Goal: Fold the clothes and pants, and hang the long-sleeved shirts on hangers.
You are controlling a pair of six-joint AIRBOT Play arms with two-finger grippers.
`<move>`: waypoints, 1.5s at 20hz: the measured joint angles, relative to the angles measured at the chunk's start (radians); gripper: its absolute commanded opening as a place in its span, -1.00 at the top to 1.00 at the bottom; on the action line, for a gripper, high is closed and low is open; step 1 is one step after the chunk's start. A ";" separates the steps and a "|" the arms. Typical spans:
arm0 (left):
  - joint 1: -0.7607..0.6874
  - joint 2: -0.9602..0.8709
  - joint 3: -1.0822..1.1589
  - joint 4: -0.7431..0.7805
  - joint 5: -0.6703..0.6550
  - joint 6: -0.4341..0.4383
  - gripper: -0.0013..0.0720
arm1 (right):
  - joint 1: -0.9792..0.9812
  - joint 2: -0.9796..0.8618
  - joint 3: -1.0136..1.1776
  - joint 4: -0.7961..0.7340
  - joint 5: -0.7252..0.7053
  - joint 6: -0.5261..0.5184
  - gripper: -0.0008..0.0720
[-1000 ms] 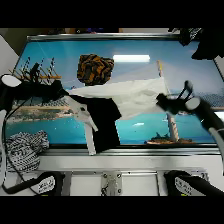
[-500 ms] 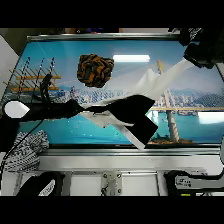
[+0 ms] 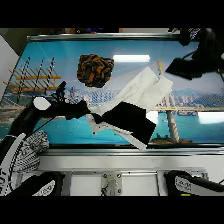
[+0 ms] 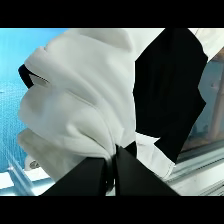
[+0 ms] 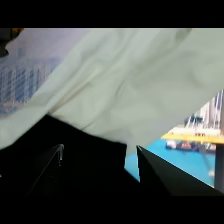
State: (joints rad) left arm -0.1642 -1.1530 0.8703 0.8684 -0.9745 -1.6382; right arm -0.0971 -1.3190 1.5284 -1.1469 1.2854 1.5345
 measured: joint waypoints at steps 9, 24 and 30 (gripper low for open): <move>0.001 -0.033 0.000 0.003 0.006 0.005 0.92 | 0.118 0.257 -0.821 0.015 -0.130 0.147 -0.44; 0.126 -0.034 0.000 0.003 -0.032 0.011 0.92 | 0.283 0.215 -1.094 0.154 -0.416 0.225 0.87; 0.193 0.076 0.083 -0.088 -0.063 0.011 0.92 | 0.251 0.297 -0.859 0.087 -0.370 0.185 0.92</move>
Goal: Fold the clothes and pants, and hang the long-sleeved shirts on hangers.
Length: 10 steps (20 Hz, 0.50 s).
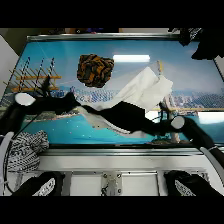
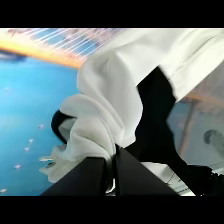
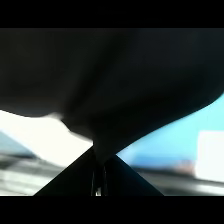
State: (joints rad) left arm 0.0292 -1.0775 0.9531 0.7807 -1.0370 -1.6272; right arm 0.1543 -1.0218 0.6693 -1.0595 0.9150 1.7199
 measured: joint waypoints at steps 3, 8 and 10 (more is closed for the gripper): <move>0.059 0.156 0.142 -0.122 0.002 0.000 0.92 | -0.075 0.093 0.329 -0.038 0.114 -0.033 0.92; 0.093 0.426 0.367 -0.220 0.111 0.000 0.92 | -0.164 0.186 0.933 -0.076 0.190 -0.052 0.92; 0.097 0.495 0.431 -0.224 0.157 0.000 0.92 | -0.177 0.199 1.112 -0.099 0.188 -0.046 0.92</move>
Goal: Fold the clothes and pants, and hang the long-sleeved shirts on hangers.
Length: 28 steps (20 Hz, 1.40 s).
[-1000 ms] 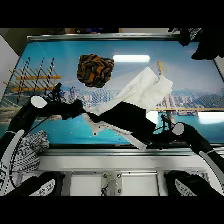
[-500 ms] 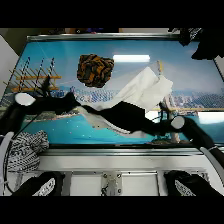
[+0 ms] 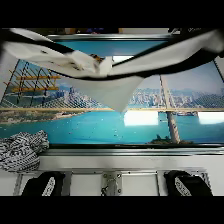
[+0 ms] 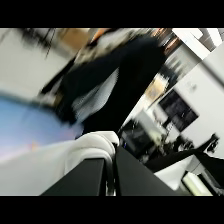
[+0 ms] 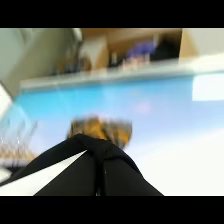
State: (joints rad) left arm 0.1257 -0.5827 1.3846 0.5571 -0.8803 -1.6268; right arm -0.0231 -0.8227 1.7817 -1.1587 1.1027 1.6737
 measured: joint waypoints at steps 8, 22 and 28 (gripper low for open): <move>0.003 -0.027 0.089 0.047 0.019 -0.006 0.92 | -0.012 -0.058 0.198 -0.043 -0.044 0.090 0.92; -0.219 -0.404 -0.148 0.325 -0.056 -0.092 0.92 | -0.008 -0.443 0.027 -0.262 0.084 -0.018 0.92; -0.394 -0.244 -0.660 0.417 -0.034 -0.165 0.85 | -0.008 -0.272 -0.545 -0.332 0.087 -0.048 0.91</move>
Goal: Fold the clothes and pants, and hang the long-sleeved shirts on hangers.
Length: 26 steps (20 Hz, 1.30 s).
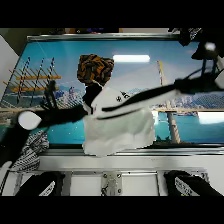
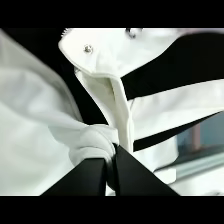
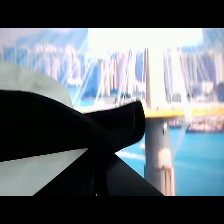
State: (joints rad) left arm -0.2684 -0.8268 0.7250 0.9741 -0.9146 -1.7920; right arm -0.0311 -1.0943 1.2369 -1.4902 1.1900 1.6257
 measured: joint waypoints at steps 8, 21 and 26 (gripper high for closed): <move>-0.137 0.104 -0.135 0.055 0.023 -0.025 -0.73 | -0.002 0.092 -0.289 -0.010 -0.010 -0.003 -0.90; -0.149 -0.327 0.071 0.224 0.039 0.075 -0.73 | 0.005 0.289 -0.157 0.118 0.069 -0.003 -0.88; -0.149 -0.533 0.229 0.227 0.039 0.136 -0.73 | 0.008 0.295 -0.175 0.137 0.090 -0.003 -0.88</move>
State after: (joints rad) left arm -0.4175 -1.3598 0.9543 1.2011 -0.8757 -1.6562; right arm -0.0235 -0.7990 1.0615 -1.3529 1.2804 1.6222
